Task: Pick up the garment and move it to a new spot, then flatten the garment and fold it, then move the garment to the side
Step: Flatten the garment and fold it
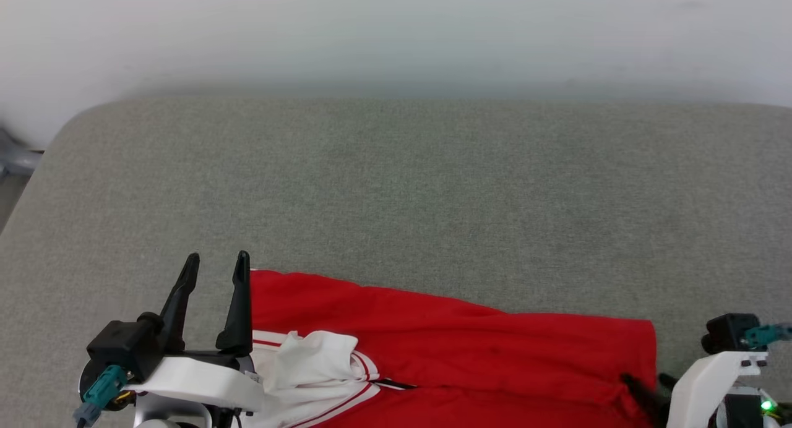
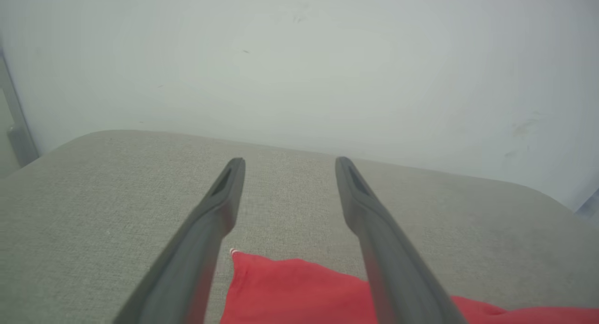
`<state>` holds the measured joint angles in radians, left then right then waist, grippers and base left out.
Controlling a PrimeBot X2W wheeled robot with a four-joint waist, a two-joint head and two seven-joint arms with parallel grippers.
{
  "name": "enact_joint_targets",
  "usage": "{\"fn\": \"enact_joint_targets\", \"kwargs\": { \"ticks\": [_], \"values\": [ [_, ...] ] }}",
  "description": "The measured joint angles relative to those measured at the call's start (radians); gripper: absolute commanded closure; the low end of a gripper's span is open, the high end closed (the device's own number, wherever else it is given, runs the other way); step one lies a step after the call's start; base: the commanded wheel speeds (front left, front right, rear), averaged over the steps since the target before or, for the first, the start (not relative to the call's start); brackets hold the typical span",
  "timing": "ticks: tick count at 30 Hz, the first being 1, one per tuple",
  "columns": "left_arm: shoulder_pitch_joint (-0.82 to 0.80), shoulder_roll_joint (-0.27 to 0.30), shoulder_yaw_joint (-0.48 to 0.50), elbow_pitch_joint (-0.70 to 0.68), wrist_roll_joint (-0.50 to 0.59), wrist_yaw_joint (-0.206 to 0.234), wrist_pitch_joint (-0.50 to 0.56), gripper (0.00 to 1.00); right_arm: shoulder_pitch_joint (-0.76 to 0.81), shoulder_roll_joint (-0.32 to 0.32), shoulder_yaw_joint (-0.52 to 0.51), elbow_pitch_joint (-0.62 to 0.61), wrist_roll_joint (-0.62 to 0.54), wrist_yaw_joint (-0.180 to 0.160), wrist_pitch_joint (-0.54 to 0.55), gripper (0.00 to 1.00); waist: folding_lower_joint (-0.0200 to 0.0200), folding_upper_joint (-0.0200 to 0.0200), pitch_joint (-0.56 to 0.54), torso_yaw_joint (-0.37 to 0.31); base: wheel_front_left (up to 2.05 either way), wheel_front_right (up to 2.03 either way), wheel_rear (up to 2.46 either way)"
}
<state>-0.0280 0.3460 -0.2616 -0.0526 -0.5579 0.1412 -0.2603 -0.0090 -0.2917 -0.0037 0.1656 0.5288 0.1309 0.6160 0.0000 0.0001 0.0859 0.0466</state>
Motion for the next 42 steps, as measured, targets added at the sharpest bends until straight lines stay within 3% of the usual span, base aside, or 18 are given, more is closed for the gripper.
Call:
{"fn": "enact_joint_targets", "kwargs": {
  "ticks": [8,9,10,11,19,26,30,31,36,39,42],
  "values": [
    [0.001,-0.021,0.019,0.018,0.052,-0.044,-0.001,0.0,-0.021,0.002,0.062,0.087,0.067,0.0,0.068,0.0,0.0,0.0,0.046,0.027,0.0,0.0,0.0],
    [0.001,-0.026,0.019,0.021,0.056,-0.046,-0.001,0.0,-0.027,0.0,0.065,0.093,0.07,0.0,0.082,0.54,0.0,-0.0001,0.048,0.026,0.0,0.0,0.0],
    [0.001,-0.031,0.018,0.022,0.06,-0.052,-0.001,0.0,-0.032,-0.002,0.067,0.095,0.075,0.0,0.091,0.8,0.0,-0.0001,0.051,0.026,0.0,0.0,0.0],
    [0.001,-0.033,0.016,0.026,0.064,-0.053,-0.001,0.0,-0.035,-0.002,0.067,0.1,0.083,0.0,0.094,1.0,0.0,-0.0001,0.052,0.024,0.0,0.0,0.0],
    [0.0,-0.04,0.011,0.076,0.073,-0.072,-0.001,0.0,-0.069,-0.006,0.077,0.12,0.106,0.0,0.104,1.0,0.0,0.0,0.028,0.009,0.0,0.0,0.0],
    [0.018,-0.031,0.005,0.095,0.076,-0.071,0.002,0.0,-0.088,-0.052,0.031,0.086,0.105,0.0,0.107,1.0,0.0,0.0,-0.023,-0.014,0.0,0.0,0.0],
    [0.023,-0.029,-0.001,0.091,0.077,-0.067,0.008,0.0,-0.084,-0.077,-0.032,0.07,0.093,0.0,0.126,1.0,0.0,0.0,-0.041,-0.026,0.0,0.0,0.0],
    [0.028,-0.027,-0.007,0.089,0.079,-0.065,0.011,0.0,-0.068,-0.087,-0.106,0.064,0.076,0.0,0.151,1.0,0.0,0.0,-0.05,-0.031,0.0,0.0,0.0],
    [0.041,-0.026,-0.015,0.091,0.078,-0.062,0.016,0.0,-0.033,-0.099,-0.232,0.061,0.089,0.0,0.206,1.0,0.0,0.0,-0.062,-0.035,0.0,0.0,0.0],
    [0.041,-0.024,-0.018,0.091,0.077,-0.062,0.02,0.0,-0.03,-0.068,-0.284,0.062,0.153,0.0,0.265,1.0,0.0,0.0,-0.066,-0.037,0.0,0.0,0.0],
    [0.044,-0.022,-0.02,0.093,0.076,-0.062,0.023,0.0,-0.043,0.014,-0.326,0.065,0.272,0.0,0.38,1.0,0.0,0.0,-0.073,-0.04,0.0,0.0,0.0]
  ]
}}
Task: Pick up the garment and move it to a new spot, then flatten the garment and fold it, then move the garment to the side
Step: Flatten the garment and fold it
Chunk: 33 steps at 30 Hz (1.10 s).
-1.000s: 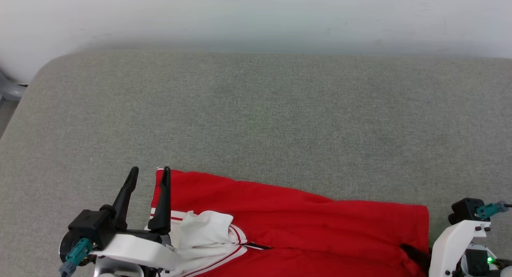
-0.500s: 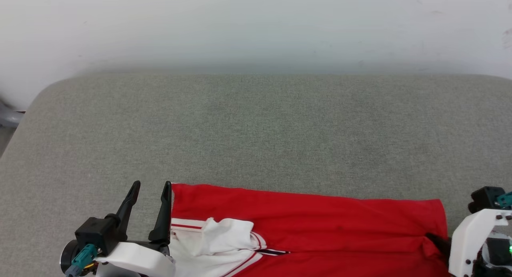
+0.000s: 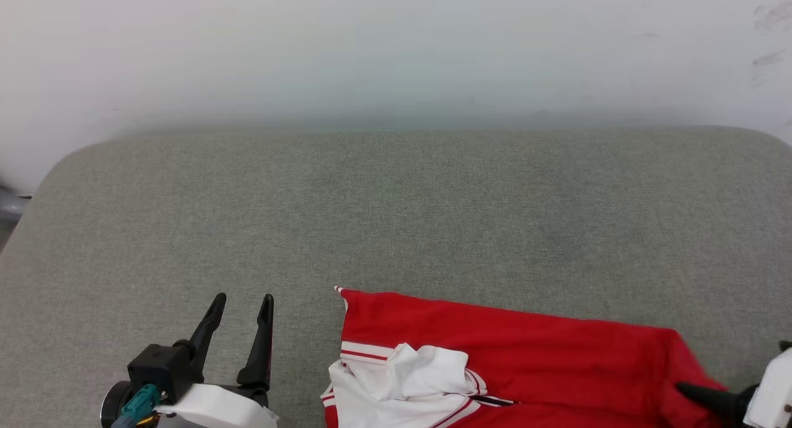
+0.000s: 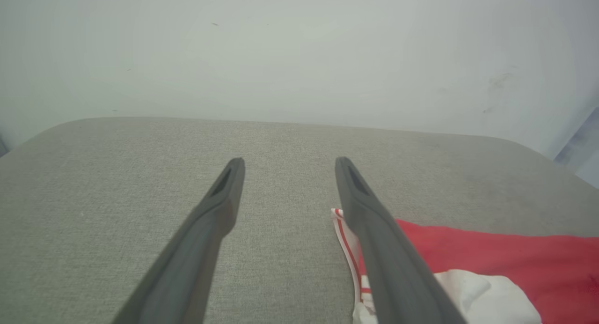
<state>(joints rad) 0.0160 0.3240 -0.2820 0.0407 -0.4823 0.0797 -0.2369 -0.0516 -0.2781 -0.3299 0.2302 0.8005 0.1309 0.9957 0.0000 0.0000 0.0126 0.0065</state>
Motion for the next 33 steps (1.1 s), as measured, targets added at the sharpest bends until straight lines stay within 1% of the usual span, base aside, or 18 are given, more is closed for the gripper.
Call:
{"fn": "enact_joint_targets", "kwargs": {
  "ticks": [3,6,9,13,17,21,24,28,31,33],
  "values": [
    [0.0,0.0,-0.006,-0.001,-0.002,0.0,0.005,0.0,-0.03,0.099,-0.04,-0.014,0.138,0.0,0.117,1.0,0.0,0.0,-0.004,0.003,0.0,0.0,0.0],
    [-0.001,0.001,-0.012,-0.002,-0.003,-0.001,0.012,0.0,-0.054,0.182,-0.077,-0.03,0.253,0.0,0.224,1.0,0.0001,0.0,-0.005,0.012,0.0,0.0,0.0],
    [-0.003,0.001,-0.016,-0.001,-0.004,-0.001,0.016,0.0,-0.083,0.214,-0.094,-0.034,0.337,0.0,0.295,1.0,0.0,0.0,-0.004,0.024,0.0,0.0,0.0],
    [-0.012,0.001,-0.021,-0.002,-0.006,-0.003,0.019,0.0,-0.11,0.222,-0.055,-0.027,0.417,0.0,0.331,1.0,0.0,0.0,0.001,0.046,0.0,0.0,0.0],
    [-0.029,0.001,-0.025,-0.001,-0.006,-0.007,0.022,0.0,-0.138,0.225,0.086,-0.011,0.527,0.0,0.281,1.0,0.0,0.0,0.014,0.072,0.0,0.0,0.0],
    [-0.051,-0.009,-0.033,0.005,-0.006,-0.012,0.019,0.0,-0.162,0.226,0.23,-0.005,0.592,0.0,0.186,1.0,0.0001,0.0,0.035,0.099,0.0,0.0,0.0],
    [-0.073,-0.02,-0.043,0.016,-0.006,-0.021,0.014,0.0,-0.191,0.226,0.32,0.005,0.591,0.0,0.105,1.0,0.0001,0.0,0.056,0.121,0.0,0.0,0.0],
    [-0.104,-0.032,-0.049,0.033,-0.006,-0.029,0.004,0.0,-0.225,0.226,0.416,0.04,0.581,0.0,0.019,1.0,0.0001,0.0,0.089,0.148,0.0,0.0,0.0],
    [-0.118,-0.042,-0.051,0.05,-0.005,-0.036,-0.004,0.0,-0.242,0.227,0.476,0.064,0.553,0.0,-0.042,1.0,0.0001,0.0,0.113,0.165,0.0,0.0,0.0],
    [-0.126,-0.048,-0.051,0.059,-0.005,-0.042,-0.008,0.0,-0.251,0.227,0.511,0.082,0.508,0.0,-0.094,1.0,0.0001,0.0,0.127,0.173,0.0,0.0,0.0]
  ]
}}
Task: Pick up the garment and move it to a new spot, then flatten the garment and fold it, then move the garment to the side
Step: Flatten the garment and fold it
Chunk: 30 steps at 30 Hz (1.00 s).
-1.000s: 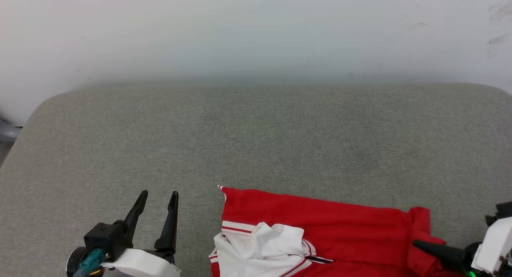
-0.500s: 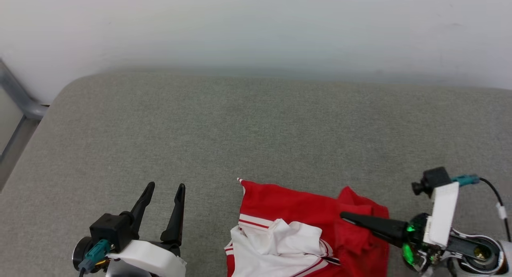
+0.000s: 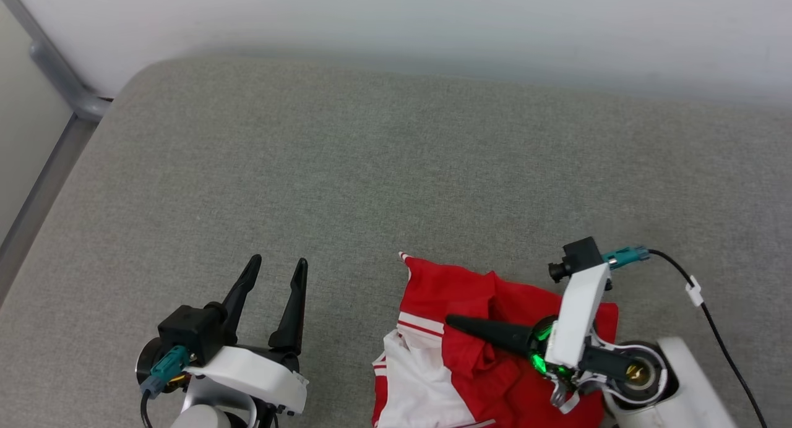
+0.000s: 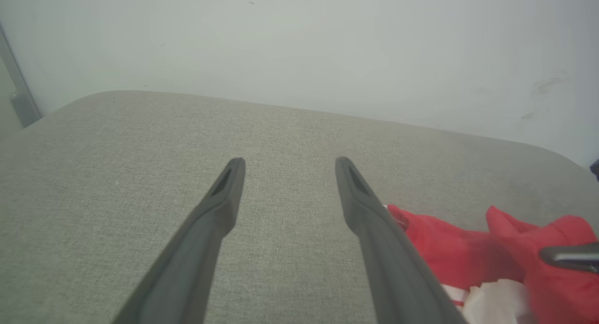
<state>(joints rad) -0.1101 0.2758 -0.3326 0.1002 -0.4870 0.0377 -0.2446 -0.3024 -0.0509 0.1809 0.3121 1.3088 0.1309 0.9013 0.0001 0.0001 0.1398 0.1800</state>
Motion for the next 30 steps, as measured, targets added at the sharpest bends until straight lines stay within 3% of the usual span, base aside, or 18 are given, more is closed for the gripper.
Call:
{"fn": "enact_joint_targets", "kwargs": {
  "ticks": [2,4,5,6,14,22,25,30],
  "values": [
    [-0.006,-0.006,0.0,0.011,0.0,-0.004,-0.005,0.0,-0.005,0.0,0.032,0.02,-0.033,0.0,-0.046,1.0,0.0,0.0,0.011,0.007,0.0,0.0,0.0],
    [-0.011,-0.01,0.001,0.022,0.001,-0.011,-0.007,0.0,-0.006,-0.001,0.061,0.048,-0.042,0.0,-0.078,0.83,0.0,0.0,0.018,0.011,0.0,0.0,0.0],
    [-0.014,-0.012,0.001,0.028,0.002,-0.012,-0.007,0.0,-0.006,-0.001,0.078,0.054,-0.042,0.0,-0.092,0.58,0.0,0.0,0.02,0.011,0.0,0.0,0.0],
    [-0.015,-0.015,0.002,0.032,0.002,-0.016,-0.01,0.0,-0.008,0.0,0.094,0.059,-0.042,0.0,-0.106,0.0,0.0,0.0,0.022,0.011,0.0,0.0,0.0],
    [-0.024,-0.026,0.011,0.062,0.011,-0.035,-0.015,0.0,-0.036,-0.006,0.201,0.027,-0.087,0.0,-0.184,0.0,0.0,0.0,0.007,-0.005,0.0,0.0,0.0],
    [-0.012,-0.026,0.027,0.074,0.018,-0.044,-0.015,0.0,-0.062,-0.12,0.322,-0.116,-0.303,0.0,-0.386,0.0,0.0,0.0,-0.035,-0.041,0.0,0.0,0.0],
    [-0.003,-0.026,0.033,0.074,0.02,-0.044,-0.016,0.0,-0.064,-0.163,0.319,-0.144,-0.398,0.0,-0.484,0.0,-0.0001,0.0,-0.051,-0.06,0.0,0.0,0.0],
    [0.011,-0.022,0.047,0.074,0.026,-0.032,-0.016,0.0,-0.037,-0.207,0.22,-0.15,-0.576,0.0,-0.637,0.0,-0.0001,0.0,-0.077,-0.098,0.0,0.0,0.0]
  ]
}}
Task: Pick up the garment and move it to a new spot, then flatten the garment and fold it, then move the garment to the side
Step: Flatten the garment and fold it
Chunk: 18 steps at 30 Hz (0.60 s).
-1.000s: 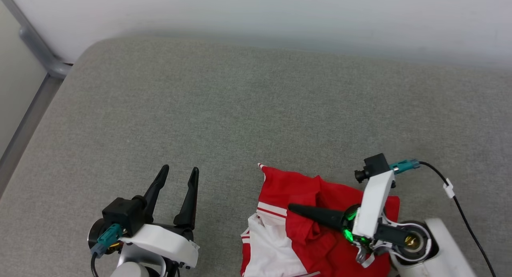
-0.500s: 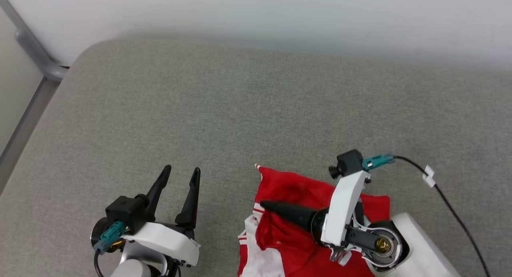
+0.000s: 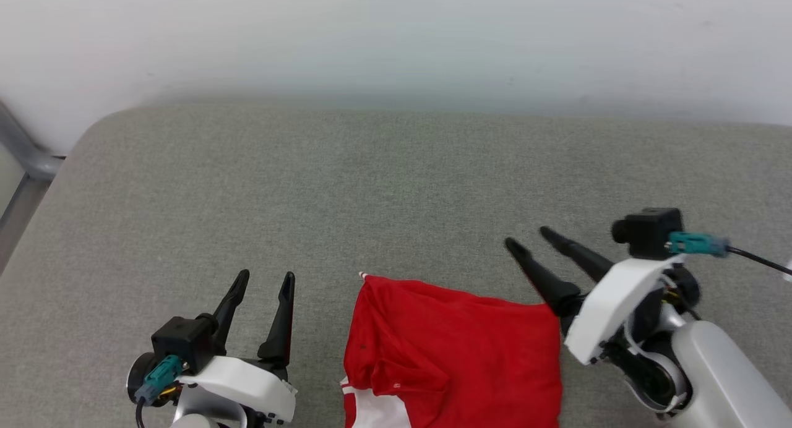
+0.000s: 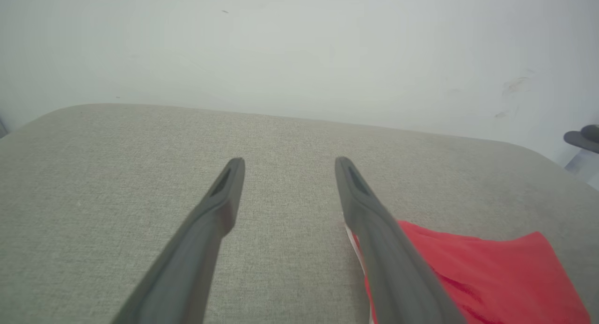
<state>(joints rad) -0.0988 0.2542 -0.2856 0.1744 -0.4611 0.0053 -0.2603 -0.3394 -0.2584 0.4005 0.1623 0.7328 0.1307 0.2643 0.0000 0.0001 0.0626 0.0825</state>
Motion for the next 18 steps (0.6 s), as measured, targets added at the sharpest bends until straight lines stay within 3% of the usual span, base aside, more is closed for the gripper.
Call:
{"fn": "enact_joint_targets", "kwargs": {
  "ticks": [11,18],
  "values": [
    [0.06,0.006,0.043,-0.026,0.009,0.044,-0.001,0.0,0.218,0.014,-0.383,-0.125,-0.358,0.0,-0.204,0.0,0.0,0.0,-0.066,-0.068,0.0,0.0,0.0],
    [0.1,0.008,0.071,-0.057,0.036,0.061,-0.002,0.0,0.352,0.087,-0.454,-0.271,-0.467,0.0,-0.216,0.0,-0.0001,0.0,-0.097,-0.09,0.0,0.0,0.0]
  ]
}}
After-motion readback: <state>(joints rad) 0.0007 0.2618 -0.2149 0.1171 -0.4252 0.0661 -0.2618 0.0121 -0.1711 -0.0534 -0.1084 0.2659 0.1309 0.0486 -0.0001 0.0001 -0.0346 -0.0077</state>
